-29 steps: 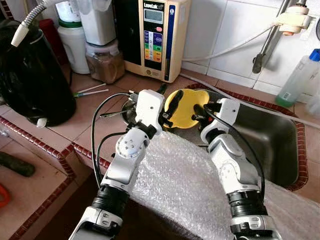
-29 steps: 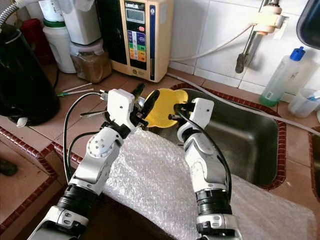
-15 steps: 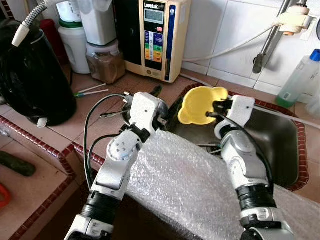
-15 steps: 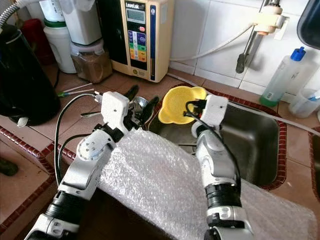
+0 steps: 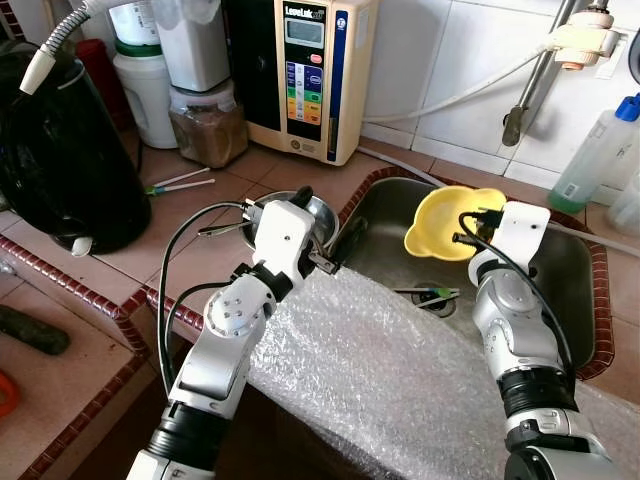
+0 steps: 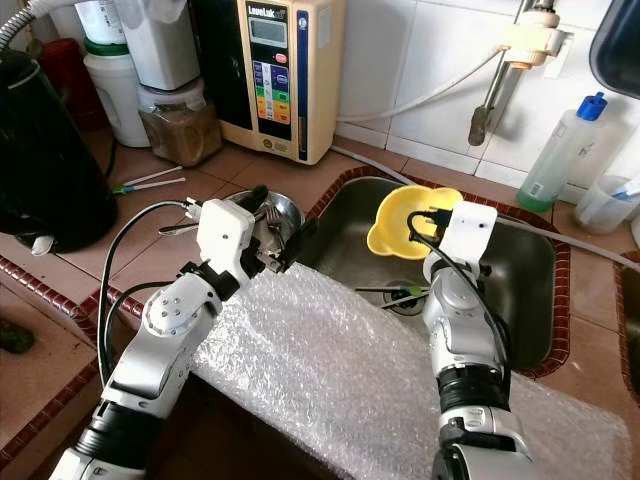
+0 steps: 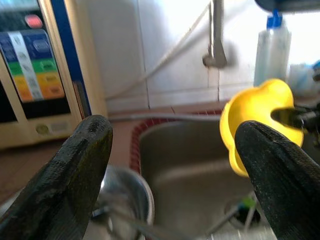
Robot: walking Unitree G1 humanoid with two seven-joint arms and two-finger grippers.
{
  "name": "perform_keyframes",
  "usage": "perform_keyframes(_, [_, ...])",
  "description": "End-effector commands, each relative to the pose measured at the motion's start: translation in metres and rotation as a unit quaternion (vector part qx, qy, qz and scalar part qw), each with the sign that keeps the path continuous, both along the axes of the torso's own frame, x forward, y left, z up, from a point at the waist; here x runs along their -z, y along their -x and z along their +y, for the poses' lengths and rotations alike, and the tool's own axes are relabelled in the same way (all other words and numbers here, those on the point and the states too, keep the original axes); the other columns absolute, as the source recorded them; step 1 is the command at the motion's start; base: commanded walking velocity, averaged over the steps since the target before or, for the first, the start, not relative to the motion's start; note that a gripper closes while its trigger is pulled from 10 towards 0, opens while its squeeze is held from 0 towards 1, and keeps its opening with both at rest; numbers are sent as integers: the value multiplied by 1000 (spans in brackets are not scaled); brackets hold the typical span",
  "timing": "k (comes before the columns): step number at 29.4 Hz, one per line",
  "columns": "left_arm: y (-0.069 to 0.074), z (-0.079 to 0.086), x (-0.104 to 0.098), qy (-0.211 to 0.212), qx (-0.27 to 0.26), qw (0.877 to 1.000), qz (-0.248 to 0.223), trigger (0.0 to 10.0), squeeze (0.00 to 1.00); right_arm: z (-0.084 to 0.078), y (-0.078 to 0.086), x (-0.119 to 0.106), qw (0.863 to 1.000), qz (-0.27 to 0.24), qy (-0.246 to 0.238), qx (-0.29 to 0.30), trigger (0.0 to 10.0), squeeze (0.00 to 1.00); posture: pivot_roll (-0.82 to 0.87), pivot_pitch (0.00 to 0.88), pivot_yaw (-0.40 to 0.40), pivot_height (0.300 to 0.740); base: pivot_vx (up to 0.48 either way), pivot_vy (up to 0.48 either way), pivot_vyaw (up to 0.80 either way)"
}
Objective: Kitchen organization
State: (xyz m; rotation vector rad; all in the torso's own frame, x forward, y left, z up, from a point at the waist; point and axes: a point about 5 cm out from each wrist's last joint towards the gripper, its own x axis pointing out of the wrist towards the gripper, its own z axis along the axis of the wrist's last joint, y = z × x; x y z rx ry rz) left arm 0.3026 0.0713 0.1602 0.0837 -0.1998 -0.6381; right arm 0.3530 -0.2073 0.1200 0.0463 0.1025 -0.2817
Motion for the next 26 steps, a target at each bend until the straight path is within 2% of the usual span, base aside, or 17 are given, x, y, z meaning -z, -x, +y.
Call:
perform_keyframes(1, [4, -2, 2, -12, 11, 1000, 4, 10000, 1000, -1, -2, 2, 1000, 9, -1, -3, 0, 0, 59, 0, 6, 740, 0, 0, 0])
perform_keyframes(4, [7, -5, 11, -30, 25, 999, 30, 10000, 1000, -3, 2, 20, 998, 57, 0, 2, 0, 0, 59, 0, 5, 740, 0, 0, 0])
perform_keyframes(8, [6, -5, 12, -35, 33, 998, 34, 10000, 1000, -7, 5, 26, 997, 70, 4, 14, 0, 0, 60, 0, 3, 740, 0, 0, 0])
perform_keyframes(11, [12, -6, 19, -51, 64, 995, 55, 10000, 1000, -11, 8, 35, 995, 96, 16, 12, 0, 0, 56, 0, 1, 740, 0, 0, 0])
perform_keyframes(14, [13, -6, 21, -55, 66, 995, 59, 10000, 1000, -13, 10, 38, 994, 107, 20, 16, 0, 0, 57, 0, 1, 740, 0, 0, 0])
perform_keyframes(15, [13, -6, 21, -55, 68, 994, 62, 10000, 1000, -14, 10, 41, 993, 118, 23, 17, 902, 365, 56, 0, 2, 740, 0, 0, 0])
perform_keyframes(16, [13, -7, 21, -56, 71, 994, 65, 10000, 1000, -14, 11, 43, 992, 125, 22, 16, 2745, 953, 55, 0, 2, 740, 0, 0, 0])
perform_keyframes(17, [13, -7, 22, -58, 77, 993, 68, 10000, 1000, -14, 12, 47, 990, 136, 22, 14, 6157, 1000, 55, 0, 2, 740, 0, 0, 0])
perform_keyframes(18, [13, -8, 22, -60, 79, 993, 69, 10000, 1000, -13, 13, 49, 989, 143, 20, 11, 8863, 1000, 54, 0, 1, 740, 0, 0, 0])
perform_keyframes(19, [13, -8, 22, -62, 82, 992, 70, 10000, 1000, -12, 14, 53, 988, 153, 22, 9, 10000, 1000, 54, 0, 1, 740, 0, 0, 0])
perform_keyframes(26, [13, -10, 23, -66, 82, 992, 70, 10000, 1000, -8, 14, 56, 987, 158, 9, -3, 10000, 1000, 51, 0, -2, 740, 0, 0, 0])
